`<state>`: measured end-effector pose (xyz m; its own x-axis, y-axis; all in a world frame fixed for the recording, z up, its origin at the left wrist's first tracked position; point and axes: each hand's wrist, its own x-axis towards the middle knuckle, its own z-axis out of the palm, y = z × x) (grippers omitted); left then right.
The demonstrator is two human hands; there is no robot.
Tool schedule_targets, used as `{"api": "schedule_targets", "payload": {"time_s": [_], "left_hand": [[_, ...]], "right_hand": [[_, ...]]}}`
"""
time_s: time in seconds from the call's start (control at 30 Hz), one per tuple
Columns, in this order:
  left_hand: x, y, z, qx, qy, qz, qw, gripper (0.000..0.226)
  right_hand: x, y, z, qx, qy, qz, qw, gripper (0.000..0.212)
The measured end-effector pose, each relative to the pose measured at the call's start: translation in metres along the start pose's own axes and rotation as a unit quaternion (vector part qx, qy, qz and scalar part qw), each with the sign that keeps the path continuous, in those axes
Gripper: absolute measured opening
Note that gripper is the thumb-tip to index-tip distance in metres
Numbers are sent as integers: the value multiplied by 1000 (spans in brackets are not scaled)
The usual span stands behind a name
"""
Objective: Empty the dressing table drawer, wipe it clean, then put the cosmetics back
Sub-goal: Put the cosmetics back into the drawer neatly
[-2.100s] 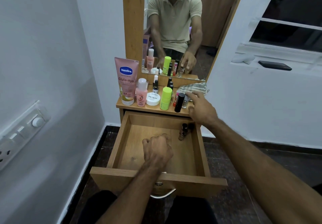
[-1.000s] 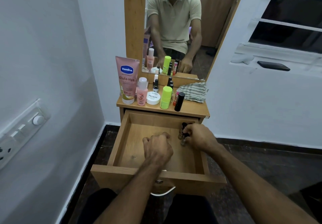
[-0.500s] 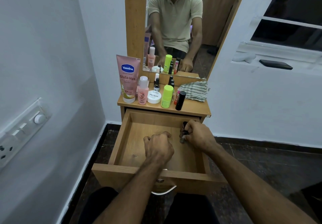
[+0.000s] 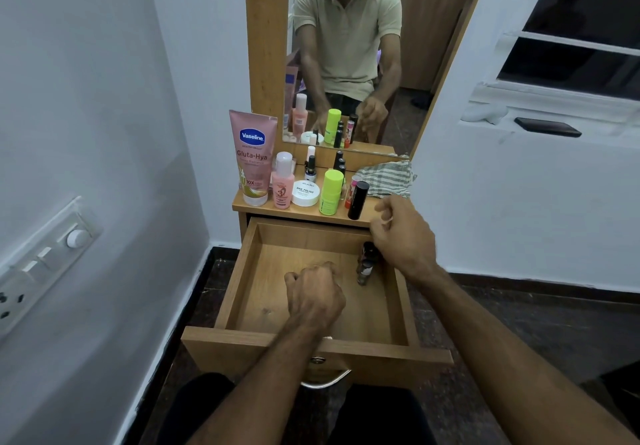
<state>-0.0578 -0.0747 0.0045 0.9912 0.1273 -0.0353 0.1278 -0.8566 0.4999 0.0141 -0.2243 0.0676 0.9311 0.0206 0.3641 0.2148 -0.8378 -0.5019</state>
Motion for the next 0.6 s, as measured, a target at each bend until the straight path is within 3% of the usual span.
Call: {"api": "schedule_targets", "payload": {"time_s": [0.07,0.17,0.27,0.4,0.6], "left_hand": [[0,1,-1,0,-3,-3,1000,32],[0,1,-2,0,-8,-5,1000,31],[0,1,-2,1,-8,-1,1000,30],[0,1,0,-6,-5,7,1000,28],[3,-1,3,-24,9,16,1000,26]], "right_hand": [[11,-13,-5,-2,20,-29,999,33],[24,-25,-5,-68,-32,-31,997,51],[27,-24,0,-75,-45,-23,996,43],[24,-20,-1,10,-6,-13,1000,21],[13,-9,-18,114,-59,16,992,20]]}}
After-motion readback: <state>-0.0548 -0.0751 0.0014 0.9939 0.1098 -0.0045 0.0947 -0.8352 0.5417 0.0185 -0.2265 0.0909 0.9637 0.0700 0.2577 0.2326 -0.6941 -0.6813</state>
